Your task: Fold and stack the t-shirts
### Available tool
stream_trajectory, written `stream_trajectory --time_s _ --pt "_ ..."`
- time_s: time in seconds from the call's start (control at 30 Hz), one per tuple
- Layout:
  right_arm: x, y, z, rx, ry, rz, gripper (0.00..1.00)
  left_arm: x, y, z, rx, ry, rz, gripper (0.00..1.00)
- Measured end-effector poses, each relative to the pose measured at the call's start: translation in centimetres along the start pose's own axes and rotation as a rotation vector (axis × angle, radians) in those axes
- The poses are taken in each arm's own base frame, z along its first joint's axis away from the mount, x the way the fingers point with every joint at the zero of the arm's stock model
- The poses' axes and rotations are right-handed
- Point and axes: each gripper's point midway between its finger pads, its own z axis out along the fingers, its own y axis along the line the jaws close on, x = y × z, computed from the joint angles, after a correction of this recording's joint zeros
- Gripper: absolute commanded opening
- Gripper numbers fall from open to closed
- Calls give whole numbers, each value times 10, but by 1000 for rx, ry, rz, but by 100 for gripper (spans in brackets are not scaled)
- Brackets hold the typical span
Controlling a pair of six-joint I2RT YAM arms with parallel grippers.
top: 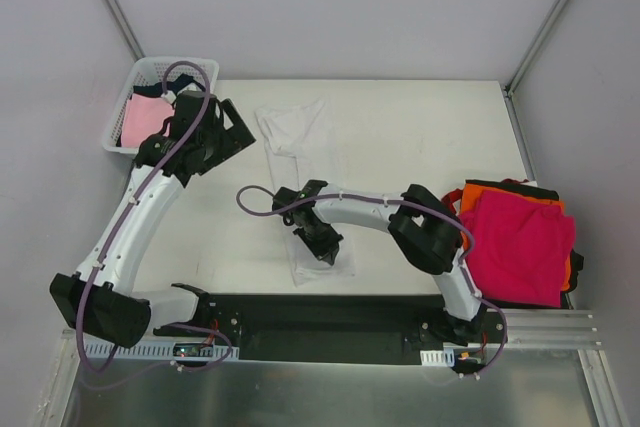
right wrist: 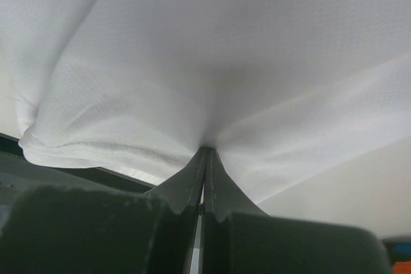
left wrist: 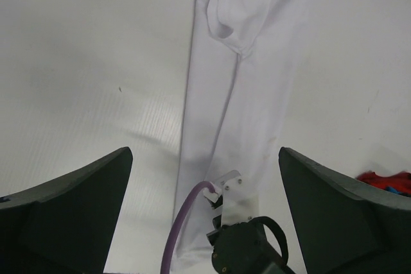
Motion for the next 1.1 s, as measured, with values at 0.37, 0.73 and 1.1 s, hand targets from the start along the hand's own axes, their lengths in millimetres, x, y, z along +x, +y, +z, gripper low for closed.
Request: stream_trajectory --time_s 0.37,0.73,1.1 --pt "-1 2 -23 13 -70 -22 1 -17 -12 5 -9 -17 10 99" --pt "-27 -63 -158 14 -494 142 1 -28 -27 3 50 -14 29 69" --pt "-104 -155 -89 -167 -274 458 1 77 4 55 -13 359 37 0"
